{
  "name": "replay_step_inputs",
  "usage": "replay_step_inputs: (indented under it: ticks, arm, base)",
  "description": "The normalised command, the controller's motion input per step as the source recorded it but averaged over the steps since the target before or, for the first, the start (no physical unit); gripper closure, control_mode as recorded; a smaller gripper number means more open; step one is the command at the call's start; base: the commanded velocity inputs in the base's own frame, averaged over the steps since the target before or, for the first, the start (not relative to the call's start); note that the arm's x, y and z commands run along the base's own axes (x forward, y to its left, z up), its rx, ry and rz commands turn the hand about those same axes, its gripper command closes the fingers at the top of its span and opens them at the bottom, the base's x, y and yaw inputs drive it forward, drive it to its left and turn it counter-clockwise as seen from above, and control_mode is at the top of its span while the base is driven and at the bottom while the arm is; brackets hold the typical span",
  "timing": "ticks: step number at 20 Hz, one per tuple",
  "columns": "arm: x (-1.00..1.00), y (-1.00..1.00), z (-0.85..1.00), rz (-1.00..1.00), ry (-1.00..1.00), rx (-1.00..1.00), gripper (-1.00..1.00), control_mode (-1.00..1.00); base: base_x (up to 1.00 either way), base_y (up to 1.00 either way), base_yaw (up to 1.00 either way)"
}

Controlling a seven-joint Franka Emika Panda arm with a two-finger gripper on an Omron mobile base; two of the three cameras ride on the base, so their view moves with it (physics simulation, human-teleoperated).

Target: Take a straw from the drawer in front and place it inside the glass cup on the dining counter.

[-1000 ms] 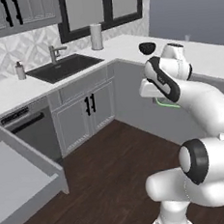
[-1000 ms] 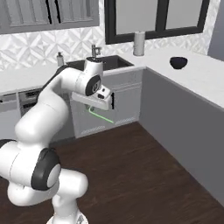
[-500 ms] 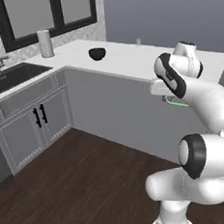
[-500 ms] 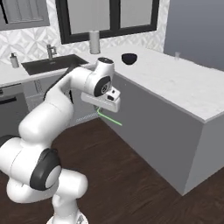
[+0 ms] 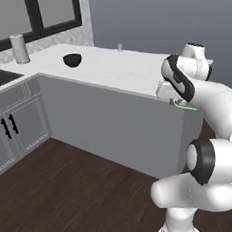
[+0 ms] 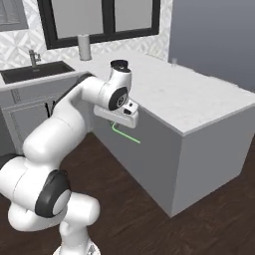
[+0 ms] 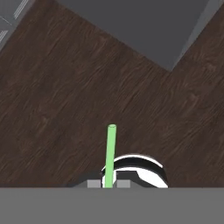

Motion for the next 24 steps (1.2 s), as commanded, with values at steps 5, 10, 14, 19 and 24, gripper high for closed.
replay_step_inputs:
  ticks: [5, 10, 14, 19, 24]
  arm:
    - [0.0, 0.0, 0.0, 0.0, 0.0, 0.0, 1.0, 1.0]
    - [0.0, 0.0, 0.0, 0.0, 0.0, 0.0, 1.0, 1.0]
    - [0.0, 0.0, 0.0, 0.0, 0.0, 0.0, 1.0, 1.0]
    - [0.0, 0.0, 0.0, 0.0, 0.0, 0.0, 1.0, 1.0]
    - [0.0, 0.0, 0.0, 0.0, 0.0, 0.0, 1.0, 1.0]
  base:
    - [0.27, -1.0, 0.15]
    - [0.48, -1.0, 0.29]
    - [0.48, -1.0, 0.35]
    - [0.06, -1.0, 0.35]
    - [0.14, -1.0, 0.3]
